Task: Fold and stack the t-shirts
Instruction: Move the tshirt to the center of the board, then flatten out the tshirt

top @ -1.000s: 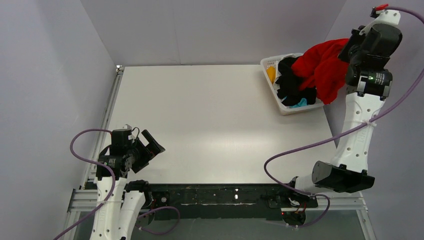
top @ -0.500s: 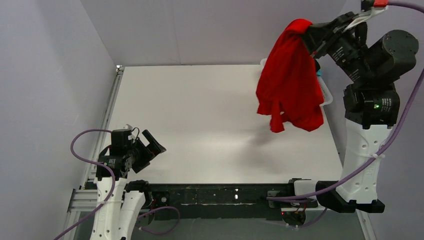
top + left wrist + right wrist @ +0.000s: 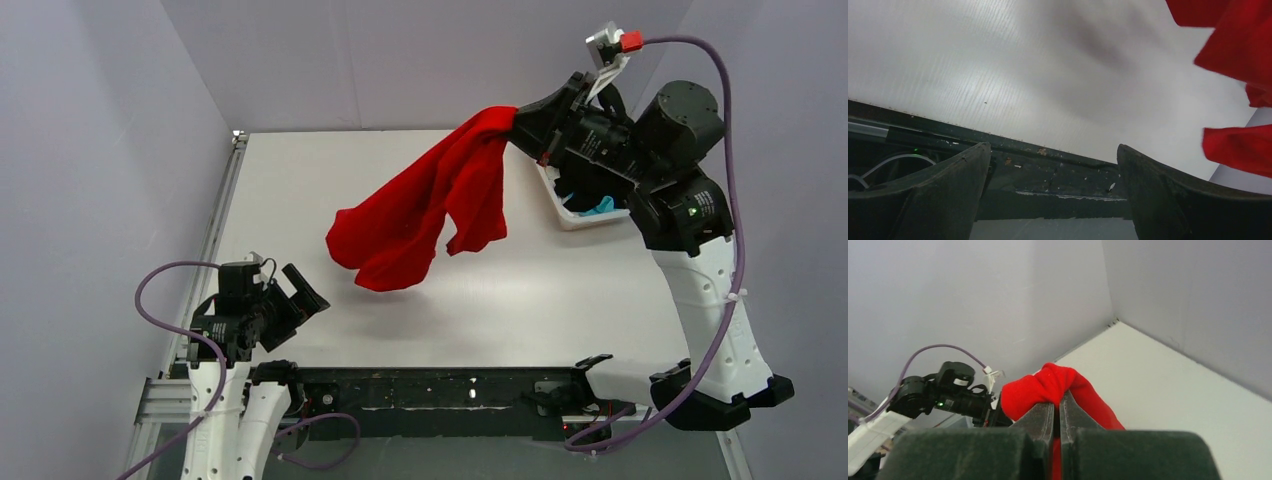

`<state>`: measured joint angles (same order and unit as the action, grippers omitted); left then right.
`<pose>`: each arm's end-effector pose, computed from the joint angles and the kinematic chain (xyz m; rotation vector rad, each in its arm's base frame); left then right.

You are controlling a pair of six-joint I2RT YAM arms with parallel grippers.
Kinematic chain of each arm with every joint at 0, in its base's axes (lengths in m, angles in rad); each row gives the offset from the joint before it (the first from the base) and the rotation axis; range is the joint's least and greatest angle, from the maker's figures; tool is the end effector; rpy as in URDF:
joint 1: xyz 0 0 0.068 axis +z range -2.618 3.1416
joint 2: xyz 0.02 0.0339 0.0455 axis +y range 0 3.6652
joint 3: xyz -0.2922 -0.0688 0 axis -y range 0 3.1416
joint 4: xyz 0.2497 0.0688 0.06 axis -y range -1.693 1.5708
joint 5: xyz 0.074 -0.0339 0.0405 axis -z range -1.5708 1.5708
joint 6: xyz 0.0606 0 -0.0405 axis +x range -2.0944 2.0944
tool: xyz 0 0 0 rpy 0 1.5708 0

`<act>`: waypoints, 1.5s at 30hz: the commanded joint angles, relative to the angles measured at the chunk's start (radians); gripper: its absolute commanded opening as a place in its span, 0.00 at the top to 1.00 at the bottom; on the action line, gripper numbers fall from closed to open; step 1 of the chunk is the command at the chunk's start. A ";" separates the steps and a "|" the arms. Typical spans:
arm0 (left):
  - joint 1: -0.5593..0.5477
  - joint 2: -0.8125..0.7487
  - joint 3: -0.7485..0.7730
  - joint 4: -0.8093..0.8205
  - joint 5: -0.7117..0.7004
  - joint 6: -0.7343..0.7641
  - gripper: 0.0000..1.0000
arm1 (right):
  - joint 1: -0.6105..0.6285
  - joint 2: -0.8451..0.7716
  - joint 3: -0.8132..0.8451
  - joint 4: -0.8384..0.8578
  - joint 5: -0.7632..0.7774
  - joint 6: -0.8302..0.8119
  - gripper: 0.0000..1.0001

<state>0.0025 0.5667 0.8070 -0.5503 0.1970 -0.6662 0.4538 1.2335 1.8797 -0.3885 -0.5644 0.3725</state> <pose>0.1288 -0.0115 0.3474 -0.4993 1.8592 -0.6359 0.1724 0.1201 0.6194 -0.5596 1.3217 1.0566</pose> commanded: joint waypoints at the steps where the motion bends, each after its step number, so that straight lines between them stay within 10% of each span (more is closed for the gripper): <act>1: -0.004 0.001 0.036 -0.134 -0.025 0.028 0.01 | 0.005 -0.053 -0.115 -0.032 0.235 0.073 0.99; 12: -0.004 0.118 0.007 -0.122 0.084 0.012 0.01 | -0.118 0.172 -0.461 -0.352 0.630 0.184 0.99; 20: -0.017 0.154 -0.071 -0.004 0.247 -0.043 0.00 | -0.188 0.478 -0.259 -0.490 1.051 0.235 0.99; 25: -0.215 0.188 -0.074 0.059 0.155 -0.084 0.01 | -0.198 0.616 -0.058 -0.658 1.152 0.235 0.88; 29: -0.500 0.336 0.001 0.084 0.005 -0.076 0.01 | -0.197 0.500 -0.099 -0.633 1.094 0.224 0.33; 31: -0.613 0.452 0.065 0.083 -0.033 -0.048 0.00 | -0.198 0.397 -0.204 -0.582 1.046 0.212 0.23; 45: -1.082 1.094 0.453 0.184 -0.222 0.155 0.00 | -0.230 -0.217 -0.755 -0.428 0.996 0.288 0.13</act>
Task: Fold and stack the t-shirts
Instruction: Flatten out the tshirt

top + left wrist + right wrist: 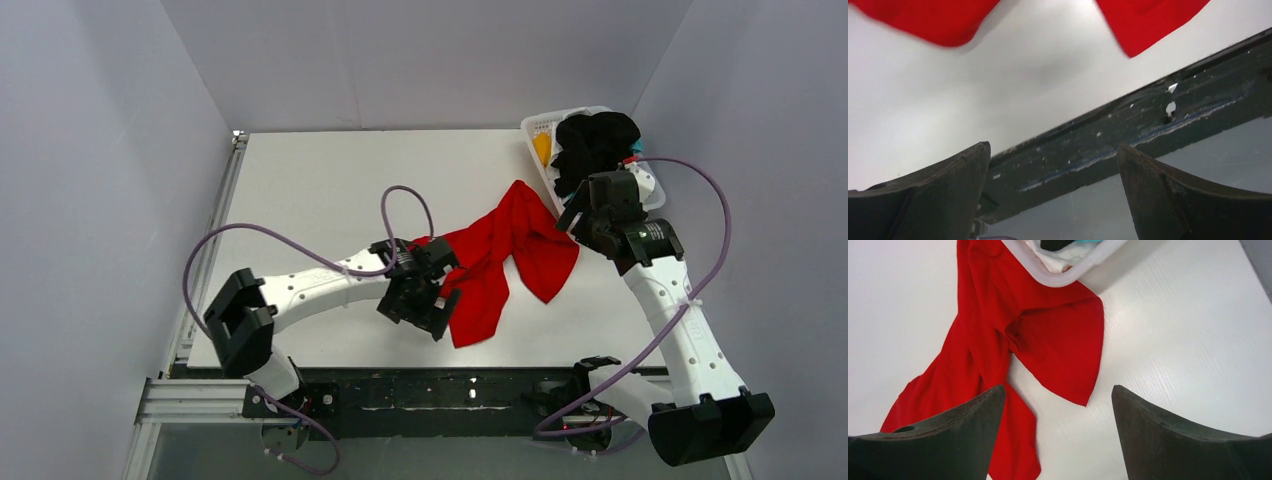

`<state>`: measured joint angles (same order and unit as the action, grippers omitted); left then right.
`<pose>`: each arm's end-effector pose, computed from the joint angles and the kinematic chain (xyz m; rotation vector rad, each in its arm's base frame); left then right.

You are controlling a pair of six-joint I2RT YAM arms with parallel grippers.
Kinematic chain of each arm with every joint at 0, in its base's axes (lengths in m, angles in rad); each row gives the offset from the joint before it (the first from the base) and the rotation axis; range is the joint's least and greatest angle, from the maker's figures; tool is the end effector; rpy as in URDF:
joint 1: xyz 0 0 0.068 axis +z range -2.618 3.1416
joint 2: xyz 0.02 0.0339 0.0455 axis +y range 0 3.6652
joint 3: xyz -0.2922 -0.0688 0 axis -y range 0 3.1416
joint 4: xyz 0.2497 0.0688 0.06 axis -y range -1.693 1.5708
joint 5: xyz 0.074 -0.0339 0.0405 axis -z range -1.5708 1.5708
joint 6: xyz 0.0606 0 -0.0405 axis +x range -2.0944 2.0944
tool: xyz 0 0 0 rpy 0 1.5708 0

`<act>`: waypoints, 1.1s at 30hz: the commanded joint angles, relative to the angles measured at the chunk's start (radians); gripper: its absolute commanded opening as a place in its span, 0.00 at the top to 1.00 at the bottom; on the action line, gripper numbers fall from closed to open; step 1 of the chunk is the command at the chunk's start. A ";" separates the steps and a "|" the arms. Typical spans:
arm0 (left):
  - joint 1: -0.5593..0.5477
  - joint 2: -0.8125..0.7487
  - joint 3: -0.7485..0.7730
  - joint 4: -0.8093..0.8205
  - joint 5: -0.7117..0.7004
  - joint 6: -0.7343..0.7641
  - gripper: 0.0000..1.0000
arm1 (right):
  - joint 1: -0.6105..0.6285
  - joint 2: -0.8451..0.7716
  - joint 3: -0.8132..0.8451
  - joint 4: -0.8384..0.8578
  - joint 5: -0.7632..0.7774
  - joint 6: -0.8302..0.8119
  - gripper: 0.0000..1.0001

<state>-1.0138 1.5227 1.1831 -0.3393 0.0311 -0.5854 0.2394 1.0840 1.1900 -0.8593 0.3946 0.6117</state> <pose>0.1919 -0.3118 0.2943 0.5289 2.3472 -0.8509 0.2193 0.0295 0.3690 0.6068 2.1711 -0.0073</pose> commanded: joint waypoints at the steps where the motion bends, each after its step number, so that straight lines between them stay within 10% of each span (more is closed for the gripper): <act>1: -0.083 0.181 0.107 -0.020 -0.057 0.109 0.00 | -0.019 -0.089 -0.078 0.040 0.046 0.055 0.13; 21: -0.199 0.486 0.130 0.310 -0.186 0.304 0.01 | -0.048 -0.244 -0.142 0.000 0.134 0.061 0.11; 33: -0.198 0.556 0.160 0.325 -0.177 0.341 0.58 | -0.051 -0.256 -0.139 -0.004 0.124 0.051 0.12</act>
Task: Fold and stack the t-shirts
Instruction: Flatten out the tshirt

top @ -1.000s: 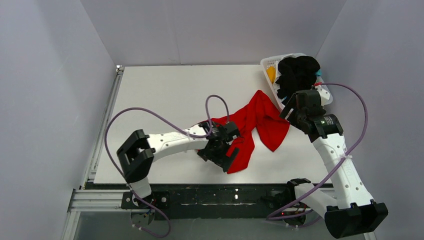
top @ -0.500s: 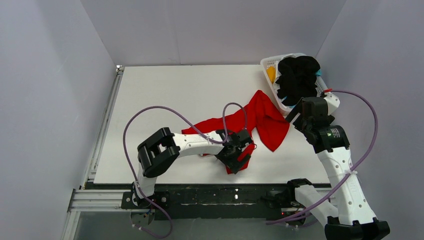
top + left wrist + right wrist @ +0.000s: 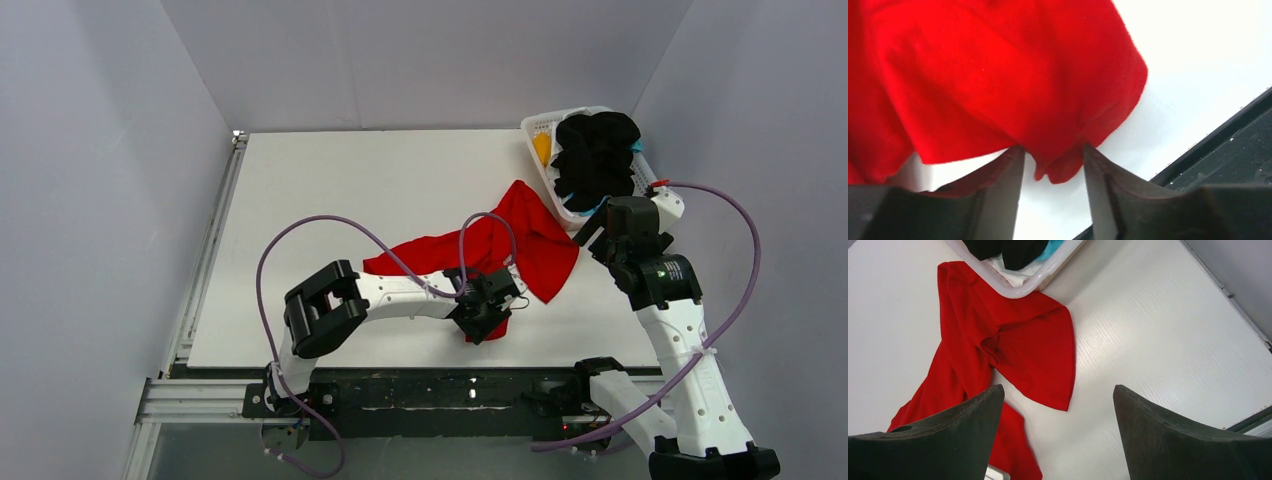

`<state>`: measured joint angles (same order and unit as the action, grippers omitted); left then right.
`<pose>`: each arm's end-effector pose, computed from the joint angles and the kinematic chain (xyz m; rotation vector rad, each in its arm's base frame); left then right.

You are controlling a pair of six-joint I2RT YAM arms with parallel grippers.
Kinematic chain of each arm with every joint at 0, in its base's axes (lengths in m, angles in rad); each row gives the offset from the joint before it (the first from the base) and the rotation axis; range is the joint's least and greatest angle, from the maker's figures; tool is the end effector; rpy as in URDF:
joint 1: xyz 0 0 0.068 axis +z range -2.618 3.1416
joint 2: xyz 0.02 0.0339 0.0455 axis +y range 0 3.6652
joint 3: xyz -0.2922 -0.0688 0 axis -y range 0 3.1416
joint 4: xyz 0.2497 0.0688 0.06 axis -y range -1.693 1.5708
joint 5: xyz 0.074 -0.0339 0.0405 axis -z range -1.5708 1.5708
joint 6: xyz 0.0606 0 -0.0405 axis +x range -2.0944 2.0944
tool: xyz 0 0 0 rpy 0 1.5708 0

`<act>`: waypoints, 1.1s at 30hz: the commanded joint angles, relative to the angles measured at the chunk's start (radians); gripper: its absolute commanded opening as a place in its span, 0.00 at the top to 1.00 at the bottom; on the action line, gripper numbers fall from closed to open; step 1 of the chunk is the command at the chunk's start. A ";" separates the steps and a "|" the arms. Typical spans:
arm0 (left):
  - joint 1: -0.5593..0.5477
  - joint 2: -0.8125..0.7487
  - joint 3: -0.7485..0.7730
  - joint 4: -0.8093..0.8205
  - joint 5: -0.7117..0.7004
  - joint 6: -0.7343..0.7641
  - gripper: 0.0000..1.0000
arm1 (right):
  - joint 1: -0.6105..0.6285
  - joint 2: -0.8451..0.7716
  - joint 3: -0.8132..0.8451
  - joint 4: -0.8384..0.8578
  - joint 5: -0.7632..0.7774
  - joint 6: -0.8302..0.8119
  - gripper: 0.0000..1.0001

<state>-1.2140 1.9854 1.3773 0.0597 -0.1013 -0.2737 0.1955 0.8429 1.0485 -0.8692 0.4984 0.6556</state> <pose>0.1774 -0.4584 0.2175 0.9470 2.0027 -0.7585 0.1606 0.0023 0.3630 0.7419 2.0106 -0.0650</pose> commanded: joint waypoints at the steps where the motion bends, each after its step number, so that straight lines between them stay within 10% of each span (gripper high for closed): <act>1: 0.002 0.099 -0.032 -0.073 -0.044 0.032 0.65 | -0.008 -0.015 0.002 0.004 0.021 0.007 0.12; 4: 0.006 0.103 -0.017 -0.098 -0.070 0.022 1.00 | -0.008 -0.018 -0.004 -0.002 0.017 0.000 0.12; 22: 0.463 -0.795 -0.458 -0.411 -0.449 -0.277 1.00 | 0.005 0.109 -0.176 -0.011 -0.443 -0.055 0.14; 33: 0.513 -0.975 -0.495 -0.564 -0.467 -0.347 1.00 | 0.335 0.327 -0.232 0.117 -0.310 0.073 0.23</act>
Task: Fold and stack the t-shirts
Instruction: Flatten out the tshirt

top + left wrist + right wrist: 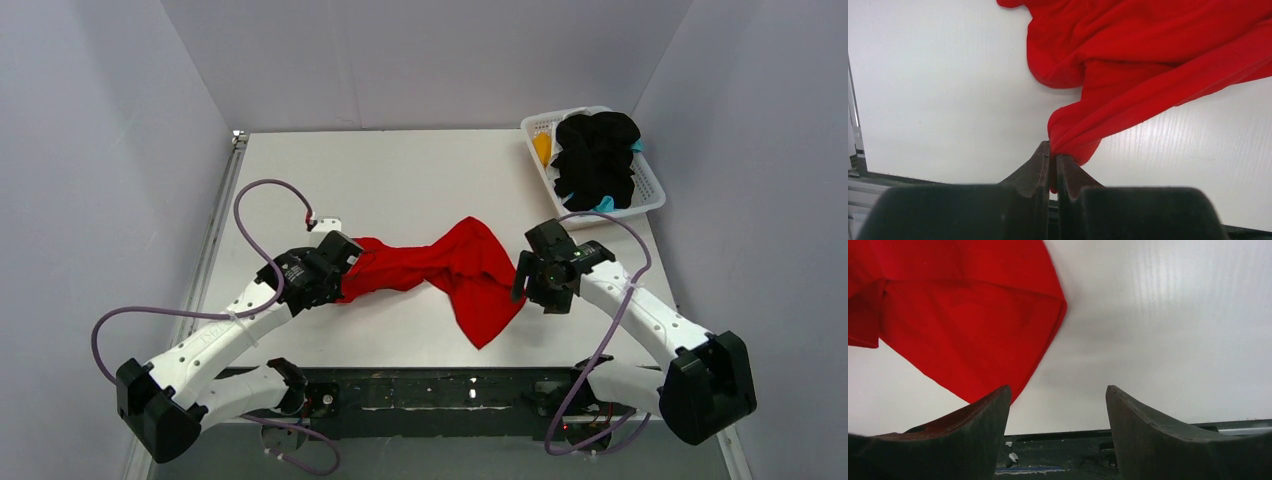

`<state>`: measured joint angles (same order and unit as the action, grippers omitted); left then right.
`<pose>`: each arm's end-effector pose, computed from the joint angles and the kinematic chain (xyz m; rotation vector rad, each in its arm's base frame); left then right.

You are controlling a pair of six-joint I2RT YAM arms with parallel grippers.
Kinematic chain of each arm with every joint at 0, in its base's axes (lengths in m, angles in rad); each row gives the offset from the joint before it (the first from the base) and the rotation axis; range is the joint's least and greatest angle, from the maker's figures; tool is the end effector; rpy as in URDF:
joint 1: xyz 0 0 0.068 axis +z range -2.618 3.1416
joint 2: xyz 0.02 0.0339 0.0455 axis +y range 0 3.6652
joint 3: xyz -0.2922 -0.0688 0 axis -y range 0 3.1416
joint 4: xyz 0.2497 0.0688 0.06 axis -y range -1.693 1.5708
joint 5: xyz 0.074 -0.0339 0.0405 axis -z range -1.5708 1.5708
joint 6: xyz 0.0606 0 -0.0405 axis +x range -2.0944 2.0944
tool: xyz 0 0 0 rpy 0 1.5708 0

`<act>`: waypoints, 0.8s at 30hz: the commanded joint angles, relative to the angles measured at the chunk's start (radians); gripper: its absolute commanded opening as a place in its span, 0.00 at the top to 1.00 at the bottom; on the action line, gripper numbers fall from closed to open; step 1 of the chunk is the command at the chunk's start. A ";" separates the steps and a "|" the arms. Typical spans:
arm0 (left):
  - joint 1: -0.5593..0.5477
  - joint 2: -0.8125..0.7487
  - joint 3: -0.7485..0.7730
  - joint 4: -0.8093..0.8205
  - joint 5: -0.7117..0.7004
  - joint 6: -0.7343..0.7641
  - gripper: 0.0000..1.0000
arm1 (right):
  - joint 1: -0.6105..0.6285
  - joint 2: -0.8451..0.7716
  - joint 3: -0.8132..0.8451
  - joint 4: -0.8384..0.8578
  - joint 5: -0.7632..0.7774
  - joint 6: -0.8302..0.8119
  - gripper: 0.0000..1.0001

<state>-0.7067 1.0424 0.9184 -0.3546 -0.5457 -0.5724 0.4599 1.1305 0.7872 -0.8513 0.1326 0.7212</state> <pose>0.2026 -0.1316 0.3366 -0.2008 1.9752 -0.2705 0.1828 0.0816 0.2256 0.3932 2.7250 0.1400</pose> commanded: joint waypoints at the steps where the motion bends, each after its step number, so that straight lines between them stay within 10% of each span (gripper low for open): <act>1: 0.005 -0.040 -0.038 -0.156 -0.019 -0.052 1.00 | 0.102 0.057 0.042 0.132 0.058 -0.038 0.23; 8: 0.006 -0.060 -0.038 -0.186 0.001 -0.077 1.00 | 0.273 0.206 0.199 0.286 0.089 -0.232 0.25; 24: 0.006 -0.050 -0.036 -0.189 0.016 -0.094 1.00 | 0.388 0.583 0.424 0.354 0.098 -0.099 0.43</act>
<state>-0.7059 0.9909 0.8921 -0.4469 -0.5049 -0.6563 0.8448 1.6752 1.1408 -0.5064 0.1623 0.5694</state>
